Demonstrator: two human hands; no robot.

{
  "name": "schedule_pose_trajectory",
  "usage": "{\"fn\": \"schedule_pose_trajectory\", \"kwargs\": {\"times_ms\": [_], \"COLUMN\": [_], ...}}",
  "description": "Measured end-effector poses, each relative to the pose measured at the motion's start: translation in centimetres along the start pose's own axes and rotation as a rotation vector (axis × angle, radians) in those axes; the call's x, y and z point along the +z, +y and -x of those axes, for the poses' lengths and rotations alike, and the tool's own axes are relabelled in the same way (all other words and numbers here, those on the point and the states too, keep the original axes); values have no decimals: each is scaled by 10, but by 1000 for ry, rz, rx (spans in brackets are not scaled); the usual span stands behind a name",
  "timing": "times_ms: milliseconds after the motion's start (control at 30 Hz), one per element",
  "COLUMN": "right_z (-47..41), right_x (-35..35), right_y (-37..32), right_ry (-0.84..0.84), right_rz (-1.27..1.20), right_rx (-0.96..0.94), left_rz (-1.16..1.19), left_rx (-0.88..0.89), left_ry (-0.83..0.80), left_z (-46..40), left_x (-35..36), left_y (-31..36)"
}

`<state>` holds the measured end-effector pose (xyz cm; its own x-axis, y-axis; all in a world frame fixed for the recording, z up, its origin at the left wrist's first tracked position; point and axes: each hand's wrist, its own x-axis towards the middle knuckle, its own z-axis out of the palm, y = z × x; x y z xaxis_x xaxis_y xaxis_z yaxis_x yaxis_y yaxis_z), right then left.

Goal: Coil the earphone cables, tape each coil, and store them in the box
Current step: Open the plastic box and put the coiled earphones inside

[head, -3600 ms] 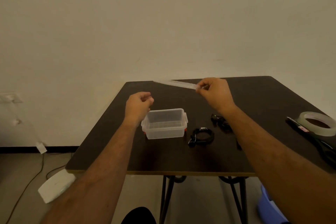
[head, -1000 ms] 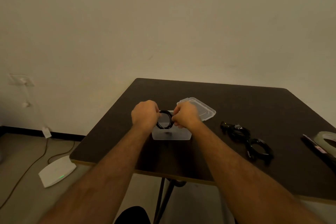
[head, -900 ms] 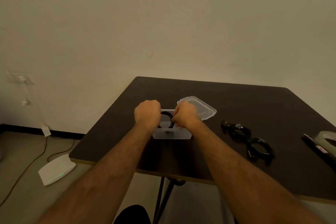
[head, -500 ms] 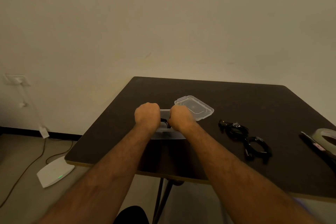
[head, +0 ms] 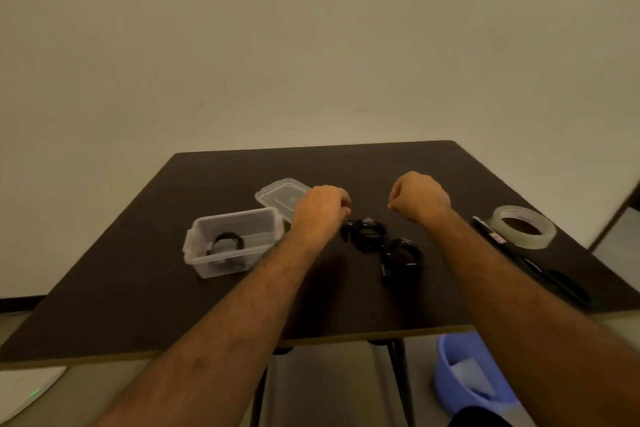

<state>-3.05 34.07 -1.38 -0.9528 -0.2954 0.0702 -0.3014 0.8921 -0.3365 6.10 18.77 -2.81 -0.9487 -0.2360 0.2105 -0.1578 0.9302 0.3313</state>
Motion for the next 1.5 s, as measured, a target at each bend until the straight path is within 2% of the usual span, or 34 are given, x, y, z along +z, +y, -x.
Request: {"fn": "schedule_pose_trajectory", "kwargs": {"times_ms": [200,300,433,667,867,1000,1100,1267,1500], "right_z": [4,-1,-8,-10,-2,9,17,33,35], "right_x": [8,20,33,37,22,14,16,36,70], "right_y": [53,52,38,19,-18,-67,-107,-161,-188], "right_ry": [-86,-75,-163,-219,-100,-38,-21,-73,-78], "right_rz": [-100,-187,-247,-291,-443,-534,-572,-470,-49], "right_rx": [-3,-20,-37,-66,-146,-231,-275,-331,-324], "left_rz": [-124,-200,-246,-269,-272,-171,-97,-46,-88], "left_rx": [64,53,52,99,78,18,-66,-176,-355], "left_ry": [-173,-239,-303,-182,-27,73,86,69,-118], "left_z": [-34,-47,-57,-53,-38,-16,4,35,35], "left_x": [40,50,56,40,-10,-58,-87,-103,-74], "left_y": [29,32,26,17,3,-27,-57,-104,-132]}}
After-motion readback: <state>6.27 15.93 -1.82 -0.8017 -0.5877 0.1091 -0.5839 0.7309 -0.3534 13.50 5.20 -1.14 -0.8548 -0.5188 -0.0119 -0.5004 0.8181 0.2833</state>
